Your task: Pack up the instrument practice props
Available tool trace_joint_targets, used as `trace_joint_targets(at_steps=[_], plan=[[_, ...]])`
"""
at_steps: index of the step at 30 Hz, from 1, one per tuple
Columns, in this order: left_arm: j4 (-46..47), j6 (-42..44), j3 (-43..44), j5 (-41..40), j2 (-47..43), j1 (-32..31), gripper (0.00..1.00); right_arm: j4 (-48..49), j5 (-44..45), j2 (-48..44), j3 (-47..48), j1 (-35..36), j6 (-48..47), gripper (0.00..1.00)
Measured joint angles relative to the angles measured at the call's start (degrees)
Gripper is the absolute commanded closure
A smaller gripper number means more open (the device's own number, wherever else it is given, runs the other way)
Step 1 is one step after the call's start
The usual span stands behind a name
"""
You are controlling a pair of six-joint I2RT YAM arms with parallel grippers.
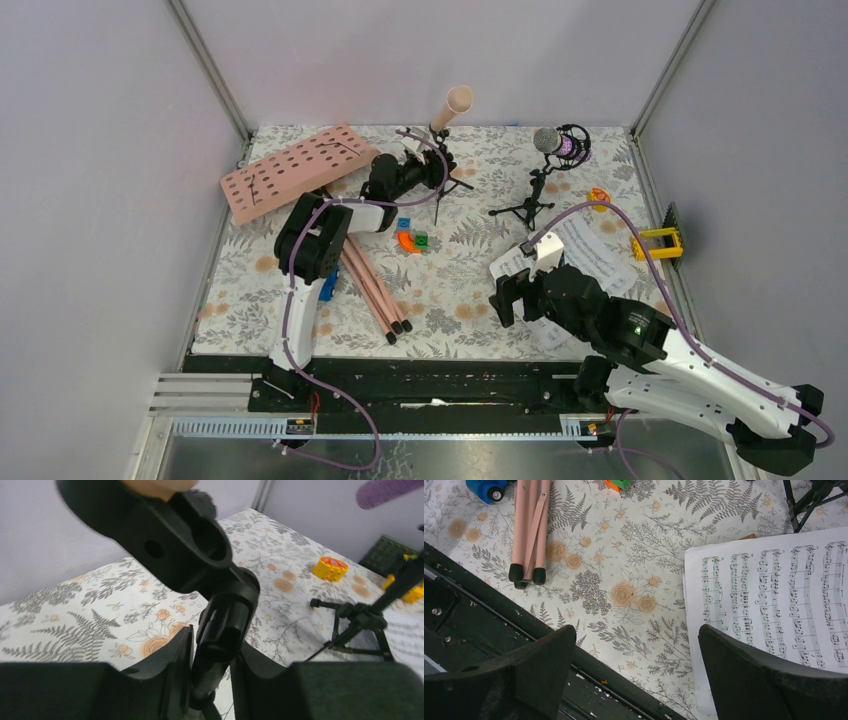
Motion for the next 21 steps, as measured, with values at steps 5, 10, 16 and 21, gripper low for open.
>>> trace_joint_targets(at_steps=[5, 10, 16, 21], plan=[[5.1, 0.4, -2.9, 2.9, -1.3, -0.1, 0.91, 0.1, 0.0, 0.2, -0.2, 0.0, 0.0, 0.00], [6.4, 0.2, -11.2, 4.0, -6.7, -1.6, 0.94, 0.4, 0.0, 0.1, -0.2, 0.0, 0.0, 0.00], [5.2, 2.8, -23.9, 2.5, -16.4, -8.0, 0.94, 0.4, 0.0, -0.2, -0.3, 0.0, 0.0, 0.00], [10.1, 3.7, -35.5, 0.9, -23.1, -12.8, 0.94, 0.4, 0.1, -0.4, -0.4, 0.0, 0.0, 0.00]])
